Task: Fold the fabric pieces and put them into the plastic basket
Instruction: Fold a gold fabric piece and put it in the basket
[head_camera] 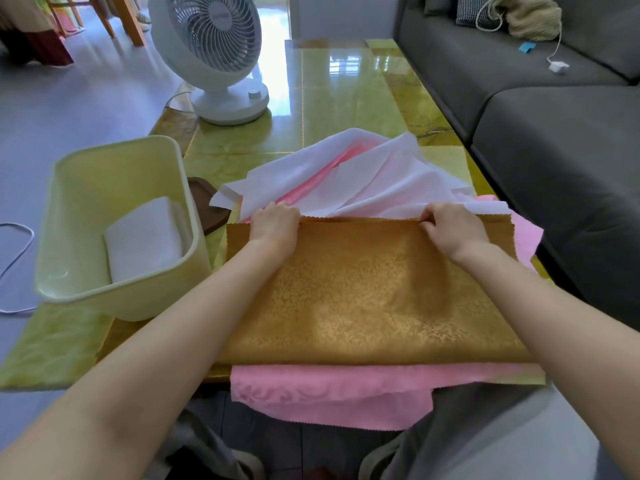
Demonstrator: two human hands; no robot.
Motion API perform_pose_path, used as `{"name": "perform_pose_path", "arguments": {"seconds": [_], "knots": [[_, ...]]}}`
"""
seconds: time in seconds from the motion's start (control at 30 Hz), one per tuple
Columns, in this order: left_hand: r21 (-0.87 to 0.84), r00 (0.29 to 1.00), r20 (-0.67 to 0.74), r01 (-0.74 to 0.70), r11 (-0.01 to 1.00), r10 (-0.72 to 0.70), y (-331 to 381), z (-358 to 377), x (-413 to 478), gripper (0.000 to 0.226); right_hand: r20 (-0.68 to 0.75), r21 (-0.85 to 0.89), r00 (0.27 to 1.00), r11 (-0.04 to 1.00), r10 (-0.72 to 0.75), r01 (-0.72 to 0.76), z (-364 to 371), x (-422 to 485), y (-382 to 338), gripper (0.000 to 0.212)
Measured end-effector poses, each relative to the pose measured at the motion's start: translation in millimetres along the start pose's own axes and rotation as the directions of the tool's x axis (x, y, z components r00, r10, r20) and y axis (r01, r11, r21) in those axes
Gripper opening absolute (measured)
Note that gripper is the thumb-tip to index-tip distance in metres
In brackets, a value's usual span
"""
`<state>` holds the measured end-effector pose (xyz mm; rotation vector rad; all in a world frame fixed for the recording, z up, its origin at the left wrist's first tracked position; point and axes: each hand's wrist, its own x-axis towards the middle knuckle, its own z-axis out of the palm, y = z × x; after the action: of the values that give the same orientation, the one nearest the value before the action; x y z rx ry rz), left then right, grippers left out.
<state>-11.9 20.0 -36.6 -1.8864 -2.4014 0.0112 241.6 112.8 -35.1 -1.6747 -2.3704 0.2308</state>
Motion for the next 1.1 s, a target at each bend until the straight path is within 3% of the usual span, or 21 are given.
{"name": "perform_pose_path", "arguments": {"seconds": [0.33,0.6,0.87,0.97,1.1], "knots": [[-0.041,0.999,-0.042,0.030,0.999,-0.031,-0.5,9.8,19.7,0.022,0.022,-0.081,0.998,0.995,0.067,-0.065,20.4,27.7,-2.7,0.023],[-0.081,0.999,0.001,0.042,0.996,-0.042,5.7,9.7,18.2,0.028,-0.008,-0.098,0.999,0.994,0.049,-0.050,27.4,28.5,-3.7,0.024],[-0.217,0.995,-0.014,-0.101,0.971,0.100,46.7,11.3,-43.6,0.030,-0.059,0.280,0.964,0.923,-0.260,0.266,30.3,-57.3,-57.6,0.034],[-0.227,0.990,0.039,-0.122,0.966,0.134,63.5,16.9,-78.0,0.028,0.006,0.299,0.931,0.889,-0.366,0.347,43.5,-106.7,-70.7,0.034],[-0.176,0.987,0.044,-0.147,0.973,0.157,69.3,31.0,-111.2,0.022,0.078,0.252,0.925,0.905,-0.372,0.343,54.4,-144.9,-69.9,0.032]]}}
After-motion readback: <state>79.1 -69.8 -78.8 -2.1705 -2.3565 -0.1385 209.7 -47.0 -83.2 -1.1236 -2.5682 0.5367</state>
